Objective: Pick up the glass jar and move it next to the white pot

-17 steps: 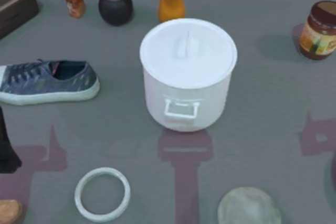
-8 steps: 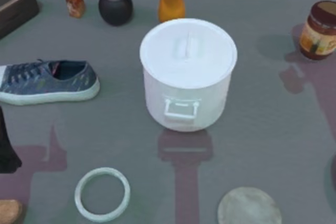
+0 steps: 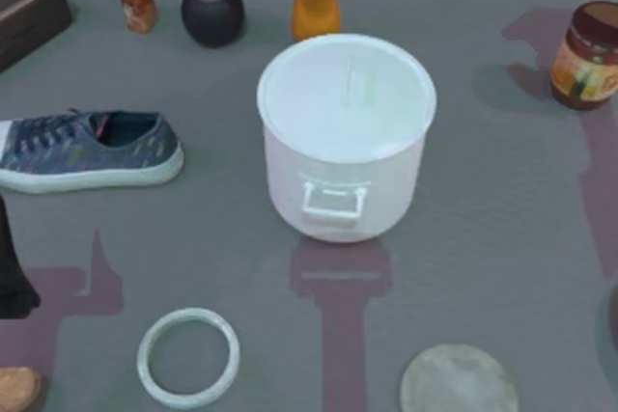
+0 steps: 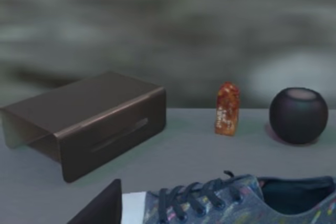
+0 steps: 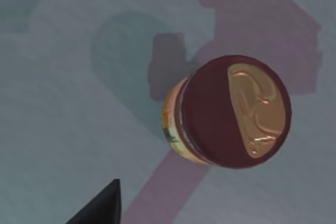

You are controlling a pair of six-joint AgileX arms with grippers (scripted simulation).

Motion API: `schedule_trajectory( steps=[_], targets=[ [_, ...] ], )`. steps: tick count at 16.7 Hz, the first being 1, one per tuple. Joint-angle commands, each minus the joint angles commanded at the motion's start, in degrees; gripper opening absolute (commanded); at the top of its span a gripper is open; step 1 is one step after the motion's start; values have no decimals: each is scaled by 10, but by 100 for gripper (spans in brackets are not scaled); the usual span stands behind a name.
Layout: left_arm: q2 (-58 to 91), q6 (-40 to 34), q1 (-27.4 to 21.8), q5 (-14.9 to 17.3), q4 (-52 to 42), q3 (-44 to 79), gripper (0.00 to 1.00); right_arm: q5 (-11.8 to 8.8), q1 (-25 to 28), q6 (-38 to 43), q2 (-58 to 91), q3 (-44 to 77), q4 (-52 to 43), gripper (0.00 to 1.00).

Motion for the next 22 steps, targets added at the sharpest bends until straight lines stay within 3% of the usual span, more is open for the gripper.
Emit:
schedule_trajectory(
  steps=[5, 10, 18, 22],
  targets=[
    [0, 0, 0, 0, 0, 0, 100, -15, -9, -79, 232, 248, -123, 100],
    [0, 0, 0, 0, 0, 0, 100, -24, -14, -126, 372, 397, -195, 100],
    [0, 0, 0, 0, 0, 0, 100, -24, -12, -133, 394, 421, -205, 100],
    [0, 0, 0, 0, 0, 0, 100, -24, -9, -128, 394, 379, -167, 100]
  ],
)
